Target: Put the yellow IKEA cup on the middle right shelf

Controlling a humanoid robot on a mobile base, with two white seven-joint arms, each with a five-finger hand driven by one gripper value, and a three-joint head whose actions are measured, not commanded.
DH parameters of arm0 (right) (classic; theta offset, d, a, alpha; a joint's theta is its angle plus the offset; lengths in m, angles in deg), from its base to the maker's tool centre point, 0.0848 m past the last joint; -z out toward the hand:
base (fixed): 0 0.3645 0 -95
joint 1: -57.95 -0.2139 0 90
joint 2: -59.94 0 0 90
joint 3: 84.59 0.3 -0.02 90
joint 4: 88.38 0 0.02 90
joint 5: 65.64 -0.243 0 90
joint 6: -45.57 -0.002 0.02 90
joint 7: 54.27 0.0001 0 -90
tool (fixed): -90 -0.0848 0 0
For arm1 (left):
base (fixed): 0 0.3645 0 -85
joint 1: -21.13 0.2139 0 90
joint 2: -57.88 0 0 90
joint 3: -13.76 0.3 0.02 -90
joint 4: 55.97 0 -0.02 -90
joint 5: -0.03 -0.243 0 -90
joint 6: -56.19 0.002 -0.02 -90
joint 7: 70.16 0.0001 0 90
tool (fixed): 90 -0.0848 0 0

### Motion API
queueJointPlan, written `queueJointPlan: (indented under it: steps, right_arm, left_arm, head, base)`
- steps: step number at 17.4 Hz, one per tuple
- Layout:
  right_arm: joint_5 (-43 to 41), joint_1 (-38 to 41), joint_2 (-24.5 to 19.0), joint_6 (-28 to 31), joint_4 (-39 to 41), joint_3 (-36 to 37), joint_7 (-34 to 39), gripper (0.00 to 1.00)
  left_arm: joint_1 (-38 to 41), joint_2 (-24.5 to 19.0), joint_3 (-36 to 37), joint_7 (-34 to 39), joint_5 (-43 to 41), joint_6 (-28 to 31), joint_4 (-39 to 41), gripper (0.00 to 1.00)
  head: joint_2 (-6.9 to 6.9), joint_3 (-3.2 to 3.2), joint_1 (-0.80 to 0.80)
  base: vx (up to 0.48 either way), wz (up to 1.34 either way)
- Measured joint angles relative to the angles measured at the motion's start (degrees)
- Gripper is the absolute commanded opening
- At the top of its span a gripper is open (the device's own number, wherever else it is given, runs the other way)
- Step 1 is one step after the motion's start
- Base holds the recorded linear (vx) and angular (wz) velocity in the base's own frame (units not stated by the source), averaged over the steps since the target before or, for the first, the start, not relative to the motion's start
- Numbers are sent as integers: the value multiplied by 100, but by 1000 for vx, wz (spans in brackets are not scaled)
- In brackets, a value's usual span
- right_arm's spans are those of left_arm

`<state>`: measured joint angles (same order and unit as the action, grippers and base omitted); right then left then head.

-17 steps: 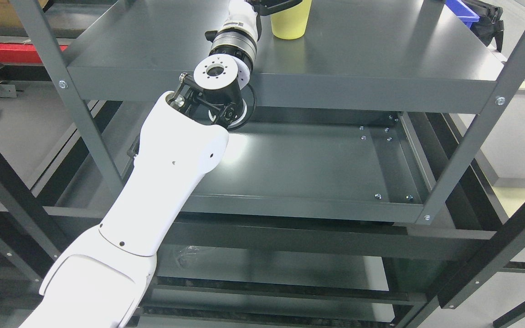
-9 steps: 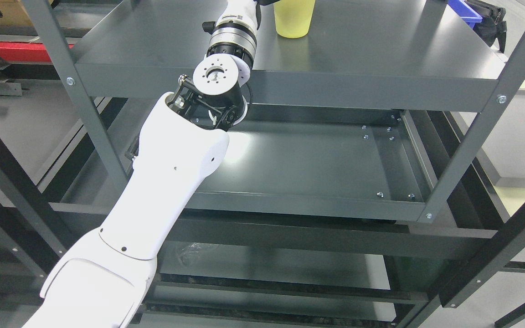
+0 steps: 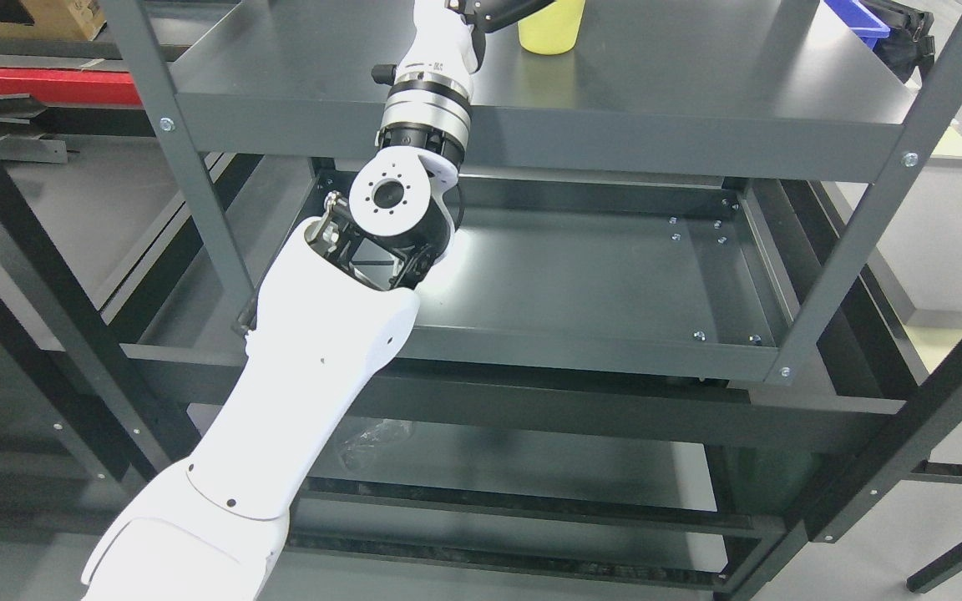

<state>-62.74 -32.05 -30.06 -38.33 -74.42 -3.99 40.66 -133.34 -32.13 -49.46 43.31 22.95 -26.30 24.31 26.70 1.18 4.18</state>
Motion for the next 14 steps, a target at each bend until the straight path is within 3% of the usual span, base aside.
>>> queueJointPlan:
  steps: [8, 14]
  right_arm:
    - [0, 1, 0, 0, 0, 0, 0, 99]
    - [0, 0, 0, 0, 1, 0, 0, 99]
  left_arm:
    - [854, 0, -64, -731, -214, -1242, 521, 99]
    - [2029, 0, -103, -999, -275, -1684, 785, 99]
  head:
    - [0, 0, 0]
    - [0, 0, 0]
  base:
    - [-135, 66]
    - [-155, 310]
